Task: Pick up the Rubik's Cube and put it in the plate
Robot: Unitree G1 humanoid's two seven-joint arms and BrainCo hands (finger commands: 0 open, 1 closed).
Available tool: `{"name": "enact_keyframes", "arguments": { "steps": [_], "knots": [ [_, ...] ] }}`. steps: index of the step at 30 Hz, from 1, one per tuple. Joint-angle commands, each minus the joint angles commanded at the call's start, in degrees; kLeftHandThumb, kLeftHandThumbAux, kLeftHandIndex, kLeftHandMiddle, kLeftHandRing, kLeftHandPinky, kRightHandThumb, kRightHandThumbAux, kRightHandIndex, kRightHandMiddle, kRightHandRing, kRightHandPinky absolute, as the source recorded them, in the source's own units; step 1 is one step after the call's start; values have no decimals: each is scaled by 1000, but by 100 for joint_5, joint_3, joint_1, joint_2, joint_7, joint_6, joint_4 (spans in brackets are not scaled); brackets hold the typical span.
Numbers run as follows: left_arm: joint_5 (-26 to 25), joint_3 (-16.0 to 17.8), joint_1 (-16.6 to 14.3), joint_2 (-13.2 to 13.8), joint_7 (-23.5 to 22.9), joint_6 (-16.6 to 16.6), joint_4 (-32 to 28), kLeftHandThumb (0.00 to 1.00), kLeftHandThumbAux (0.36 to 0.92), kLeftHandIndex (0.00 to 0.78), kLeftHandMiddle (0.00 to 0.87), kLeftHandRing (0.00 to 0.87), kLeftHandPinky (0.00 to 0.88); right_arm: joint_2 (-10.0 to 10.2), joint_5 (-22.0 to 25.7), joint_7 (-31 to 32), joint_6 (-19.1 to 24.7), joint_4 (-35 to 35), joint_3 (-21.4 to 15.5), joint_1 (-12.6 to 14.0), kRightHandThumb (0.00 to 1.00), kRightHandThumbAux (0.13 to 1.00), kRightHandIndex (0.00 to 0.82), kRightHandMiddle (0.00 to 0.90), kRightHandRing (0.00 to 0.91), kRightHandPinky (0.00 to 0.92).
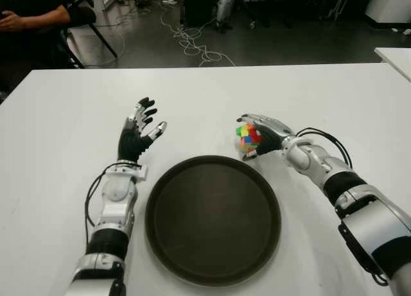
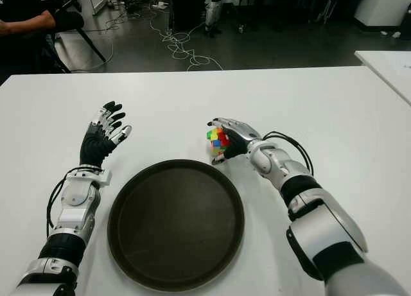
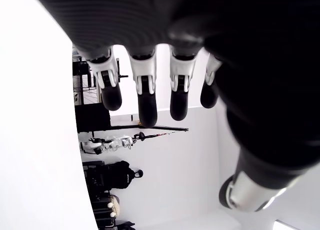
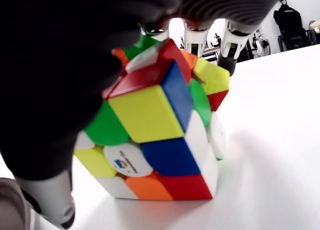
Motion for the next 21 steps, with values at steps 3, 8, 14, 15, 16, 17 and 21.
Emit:
{"name": "enact_keyframes", "arguments": {
  "steps": [3, 8, 14, 15, 16, 17, 21],
  "knots": [
    [-18, 3, 4, -7, -10, 2, -19, 46, 743, 75, 155, 134, 100, -11, -25, -79, -28, -1, 14, -3, 0, 797, 18, 49, 73, 114],
    [37, -13, 16, 7, 29, -10, -42, 40, 740, 81, 162, 139, 102, -48, -107, -282, -134, -7, 70, -7, 44, 879, 59, 82, 102, 158],
    [55, -22, 31, 16, 15, -30, -67, 39, 757, 88, 166, 140, 104, -73, -161, -492, -219, 1, 113, -12, 170, 925, 90, 112, 121, 164],
    [50, -22, 31, 17, 6, -28, -71, 39, 759, 88, 165, 139, 104, -72, -156, -518, -231, 3, 108, -11, 187, 928, 95, 116, 122, 165],
    [46, -22, 32, 17, -1, -25, -74, 39, 762, 87, 163, 138, 106, -70, -152, -537, -239, 6, 105, -10, 211, 932, 105, 120, 126, 171],
    [38, -22, 32, 19, -13, -14, -83, 39, 763, 87, 162, 138, 106, -68, -146, -563, -251, 7, 99, -7, 220, 934, 109, 122, 128, 173],
    [17, -19, 35, 23, -40, 24, -102, 36, 764, 80, 156, 136, 113, -62, -130, -679, -288, 4, 78, 2, 325, 936, 132, 145, 157, 203]
  ]
}}
